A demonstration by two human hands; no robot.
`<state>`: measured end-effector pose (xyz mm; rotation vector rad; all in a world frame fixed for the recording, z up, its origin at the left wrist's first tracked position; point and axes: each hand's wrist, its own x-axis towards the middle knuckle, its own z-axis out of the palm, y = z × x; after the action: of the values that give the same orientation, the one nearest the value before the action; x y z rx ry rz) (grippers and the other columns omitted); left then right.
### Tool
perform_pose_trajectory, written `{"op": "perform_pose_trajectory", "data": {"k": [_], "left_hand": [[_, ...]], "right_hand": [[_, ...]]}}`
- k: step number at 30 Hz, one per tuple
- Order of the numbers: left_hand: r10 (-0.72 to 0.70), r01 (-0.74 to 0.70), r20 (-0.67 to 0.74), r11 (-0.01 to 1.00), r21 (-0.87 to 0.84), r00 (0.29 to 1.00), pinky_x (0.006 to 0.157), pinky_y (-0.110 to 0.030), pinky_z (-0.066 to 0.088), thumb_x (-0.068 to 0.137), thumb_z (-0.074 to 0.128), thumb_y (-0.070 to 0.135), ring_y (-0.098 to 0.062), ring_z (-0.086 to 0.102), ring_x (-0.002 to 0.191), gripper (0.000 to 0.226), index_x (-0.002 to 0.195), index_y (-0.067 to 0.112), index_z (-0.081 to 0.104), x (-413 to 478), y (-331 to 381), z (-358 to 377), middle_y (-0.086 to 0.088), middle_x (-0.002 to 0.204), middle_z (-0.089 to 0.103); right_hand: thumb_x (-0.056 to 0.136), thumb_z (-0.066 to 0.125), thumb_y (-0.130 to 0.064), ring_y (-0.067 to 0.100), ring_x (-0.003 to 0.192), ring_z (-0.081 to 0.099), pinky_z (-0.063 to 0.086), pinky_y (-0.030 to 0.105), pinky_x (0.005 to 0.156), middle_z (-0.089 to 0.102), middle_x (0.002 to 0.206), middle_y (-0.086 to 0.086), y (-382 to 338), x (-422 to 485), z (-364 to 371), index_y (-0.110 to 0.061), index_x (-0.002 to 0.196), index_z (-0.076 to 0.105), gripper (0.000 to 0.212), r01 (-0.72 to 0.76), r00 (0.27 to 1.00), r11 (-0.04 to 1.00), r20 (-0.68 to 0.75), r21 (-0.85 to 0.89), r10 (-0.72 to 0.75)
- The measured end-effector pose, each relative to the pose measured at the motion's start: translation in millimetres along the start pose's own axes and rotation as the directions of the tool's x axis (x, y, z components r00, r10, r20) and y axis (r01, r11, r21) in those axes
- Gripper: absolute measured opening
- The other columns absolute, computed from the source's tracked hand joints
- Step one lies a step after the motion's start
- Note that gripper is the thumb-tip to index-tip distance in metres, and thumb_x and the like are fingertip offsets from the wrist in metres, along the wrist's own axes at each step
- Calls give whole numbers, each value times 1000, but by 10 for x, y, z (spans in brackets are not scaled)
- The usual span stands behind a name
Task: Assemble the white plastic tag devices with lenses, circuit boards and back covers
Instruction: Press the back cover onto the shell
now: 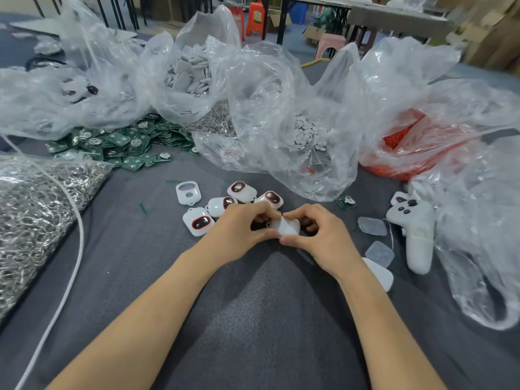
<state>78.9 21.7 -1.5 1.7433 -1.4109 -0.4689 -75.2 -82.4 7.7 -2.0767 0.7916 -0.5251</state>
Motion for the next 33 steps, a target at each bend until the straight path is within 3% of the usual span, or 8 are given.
{"op": "perform_pose_trajectory", "data": {"k": [4, 9, 12, 15, 20, 27, 29, 33], "left_hand": [[-42, 42, 32, 999, -6, 999, 84, -14, 45, 82, 74, 14, -9, 62, 92, 23, 104, 13, 65, 12, 2, -15, 0, 98, 69], [-32, 33, 56, 999, -7, 998, 86, -25, 48, 83, 73, 14, -11, 62, 94, 22, 101, 16, 60, 7, 35, 6, 1, 101, 67], [-12, 14, 45, 1000, -27, 999, 85, -31, 49, 82, 73, 11, -14, 62, 94, 25, 101, 16, 58, 1, 45, 15, 0, 102, 66], [19, -18, 14, 998, -53, 1000, 78, -22, 48, 80, 72, 6, -4, 60, 87, 31, 103, 18, 55, -32, 68, 62, 6, 97, 63], [-32, 26, -28, 981, -192, 999, 82, -17, 48, 84, 70, 7, -5, 64, 87, 30, 108, 21, 60, -39, 97, 94, 10, 96, 65], [-85, 63, -45, 933, -355, 995, 75, -19, 55, 93, 59, 7, -9, 68, 89, 13, 91, 20, 63, -34, 151, 105, -1, 96, 73], [-98, 74, -46, 926, -371, 994, 75, -24, 57, 92, 61, 6, -11, 69, 89, 16, 87, 21, 63, -33, 158, 107, -3, 95, 73], [-84, 54, -84, 948, -314, 993, 78, -28, 57, 91, 62, 7, -10, 70, 88, 18, 84, 24, 63, -39, 169, 101, 0, 92, 75]], "right_hand": [[64, 87, -25, 6, 94, 52, 36, 4, 74, 61, 97, -6, -9, -9, 8, -33, 94, 68, 37, 7, 1000, 997, 14, -73, -6], [82, 73, -28, 1, 87, 61, 42, 10, 75, 69, 93, -12, -10, -16, -21, -32, 97, 71, 16, -24, 1000, 999, 0, 49, 24], [88, 66, -25, -1, 89, 59, 41, 6, 76, 68, 98, -11, 7, -25, 21, -27, 110, 68, 22, -37, 997, 999, -64, -21, 35], [90, 64, -23, 8, 94, 60, 44, 17, 82, 68, 99, -5, 8, -39, 40, -22, 101, 70, 12, -32, 998, 999, -47, -36, 31], [87, 67, -12, 8, 89, 64, 46, 15, 77, 69, 94, -7, 3, -90, 23, -27, 94, 67, 16, 2, 995, 997, -100, 77, 6], [85, 69, -6, 21, 92, 65, 54, 47, 83, 67, 95, 0, -44, -142, 42, -21, 91, 69, 16, 72, 988, 983, -148, 170, -47], [84, 70, -7, 18, 90, 64, 54, 44, 83, 66, 93, -2, -63, -151, 46, -23, 89, 68, 17, 88, 985, 985, -159, 147, -64], [83, 71, -7, 6, 84, 61, 48, 18, 80, 65, 89, -6, -95, -159, 50, -27, 85, 67, 21, 115, 976, 988, -197, 99, -94]]}}
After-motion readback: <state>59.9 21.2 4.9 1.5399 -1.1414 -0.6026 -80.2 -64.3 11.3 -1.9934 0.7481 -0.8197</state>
